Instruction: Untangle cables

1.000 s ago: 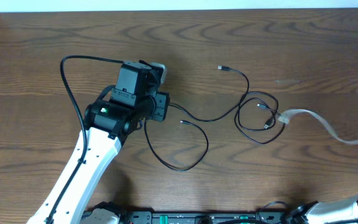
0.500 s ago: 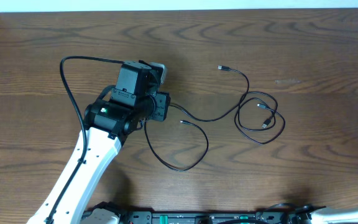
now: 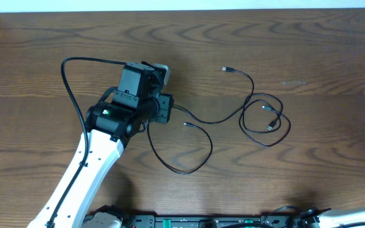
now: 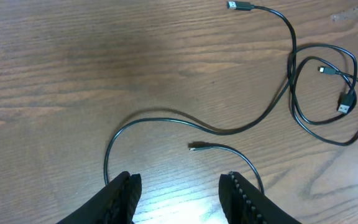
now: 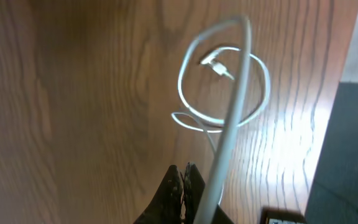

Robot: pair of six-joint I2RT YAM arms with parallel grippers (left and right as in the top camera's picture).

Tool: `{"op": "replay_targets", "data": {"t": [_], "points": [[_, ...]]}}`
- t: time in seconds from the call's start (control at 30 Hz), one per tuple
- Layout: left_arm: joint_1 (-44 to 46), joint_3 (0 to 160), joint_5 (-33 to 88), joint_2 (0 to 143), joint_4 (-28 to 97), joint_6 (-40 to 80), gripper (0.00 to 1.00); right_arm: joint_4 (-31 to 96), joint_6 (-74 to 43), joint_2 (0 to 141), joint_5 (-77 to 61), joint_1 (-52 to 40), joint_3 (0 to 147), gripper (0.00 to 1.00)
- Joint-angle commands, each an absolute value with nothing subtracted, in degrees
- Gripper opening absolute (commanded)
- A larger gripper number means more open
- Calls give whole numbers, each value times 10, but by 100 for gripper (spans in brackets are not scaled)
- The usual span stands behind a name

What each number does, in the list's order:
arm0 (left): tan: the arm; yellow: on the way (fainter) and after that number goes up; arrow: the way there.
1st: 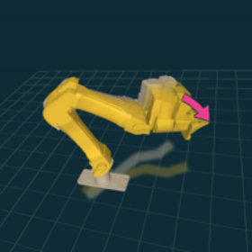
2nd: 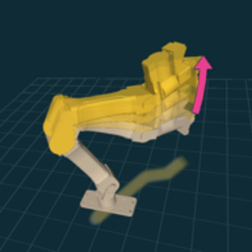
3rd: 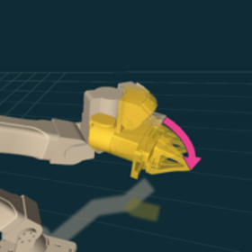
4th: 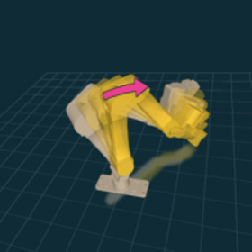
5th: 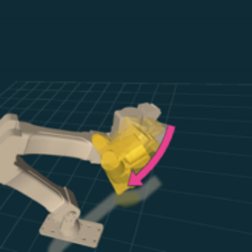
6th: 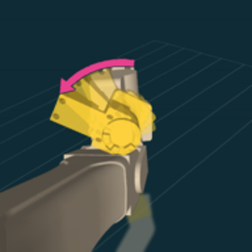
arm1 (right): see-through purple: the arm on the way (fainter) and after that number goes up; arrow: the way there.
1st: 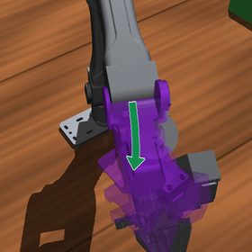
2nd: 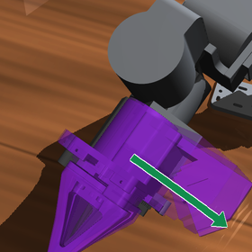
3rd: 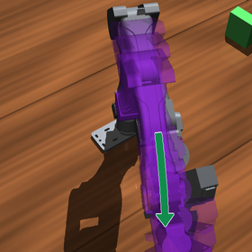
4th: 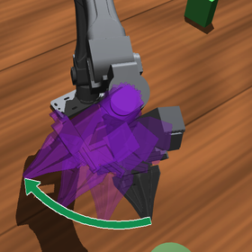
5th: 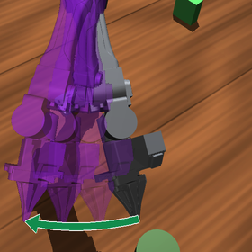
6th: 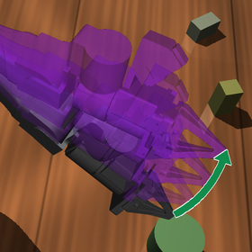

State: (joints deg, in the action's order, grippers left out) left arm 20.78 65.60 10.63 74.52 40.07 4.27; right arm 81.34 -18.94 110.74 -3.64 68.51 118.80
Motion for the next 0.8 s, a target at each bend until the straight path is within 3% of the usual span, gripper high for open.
{"op": "replay_targets", "data": {"t": [0.0,0.23,0.77], "points": [[205,658,113,746,401,42,47,805,-176,1100,-31,679,1190,1],[205,658,113,746,396,42,47,767,-179,1106,-6,679,1144,1],[205,658,113,746,397,42,47,530,-185,1106,1,679,822,1]]}}
